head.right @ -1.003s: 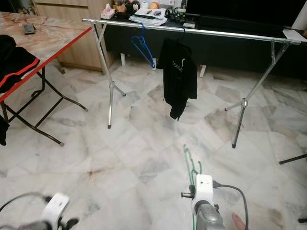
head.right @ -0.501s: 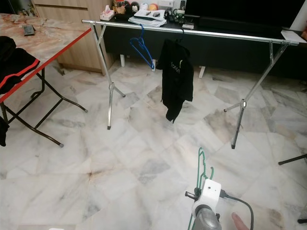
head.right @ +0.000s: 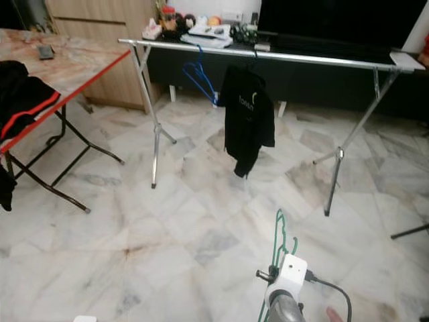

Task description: Hang hanger

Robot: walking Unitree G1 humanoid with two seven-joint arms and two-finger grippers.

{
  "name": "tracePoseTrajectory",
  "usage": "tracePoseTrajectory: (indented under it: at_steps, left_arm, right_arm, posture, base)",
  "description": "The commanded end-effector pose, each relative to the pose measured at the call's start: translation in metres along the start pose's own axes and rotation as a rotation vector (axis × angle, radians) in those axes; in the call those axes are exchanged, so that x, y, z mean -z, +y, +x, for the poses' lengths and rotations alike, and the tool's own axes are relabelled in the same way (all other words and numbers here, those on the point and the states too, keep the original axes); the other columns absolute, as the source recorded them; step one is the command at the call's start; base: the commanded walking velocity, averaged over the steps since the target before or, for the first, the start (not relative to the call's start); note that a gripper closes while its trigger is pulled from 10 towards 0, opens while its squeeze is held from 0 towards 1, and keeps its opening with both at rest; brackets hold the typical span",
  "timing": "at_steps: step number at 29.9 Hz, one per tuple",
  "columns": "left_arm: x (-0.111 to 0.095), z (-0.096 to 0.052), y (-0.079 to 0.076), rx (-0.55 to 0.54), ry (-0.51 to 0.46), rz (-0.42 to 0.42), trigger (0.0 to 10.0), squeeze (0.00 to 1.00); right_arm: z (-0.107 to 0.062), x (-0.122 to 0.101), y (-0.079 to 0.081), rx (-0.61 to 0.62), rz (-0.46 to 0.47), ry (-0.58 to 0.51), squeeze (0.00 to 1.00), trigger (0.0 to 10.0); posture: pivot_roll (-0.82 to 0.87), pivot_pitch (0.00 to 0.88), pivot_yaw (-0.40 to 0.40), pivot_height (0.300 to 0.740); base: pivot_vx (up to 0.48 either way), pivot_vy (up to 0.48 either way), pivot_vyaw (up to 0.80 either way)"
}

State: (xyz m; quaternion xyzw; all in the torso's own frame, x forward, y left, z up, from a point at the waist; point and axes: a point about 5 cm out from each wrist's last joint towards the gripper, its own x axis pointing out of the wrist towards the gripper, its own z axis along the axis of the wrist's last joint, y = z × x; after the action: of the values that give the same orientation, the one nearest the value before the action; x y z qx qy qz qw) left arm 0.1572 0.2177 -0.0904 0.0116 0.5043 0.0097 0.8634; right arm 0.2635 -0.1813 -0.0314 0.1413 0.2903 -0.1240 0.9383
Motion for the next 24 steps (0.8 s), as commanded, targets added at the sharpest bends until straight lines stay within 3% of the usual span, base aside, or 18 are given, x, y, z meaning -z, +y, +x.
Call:
tracePoseTrajectory:
  at_steps: [1,24]
  left_arm:
    - [0.013,-0.003,0.006,-0.011,0.045,0.0,10.0,0.0]
    - [0.011,-0.003,0.01,-0.019,0.048,-0.002,10.0,0.0]
  right_arm:
    - [-0.001,0.002,0.0,0.008,0.016,-0.002,0.0,10.0]
    - [0.002,-0.008,0.004,0.017,0.023,-0.037,0.0,10.0]
  posture:
    - [-0.07,0.026,-0.012,0.74]
    - [-0.05,0.074,-0.008,0.74]
  base:
    - [0.281,0.0,0.0]
    - [0.291,0.0,0.0]
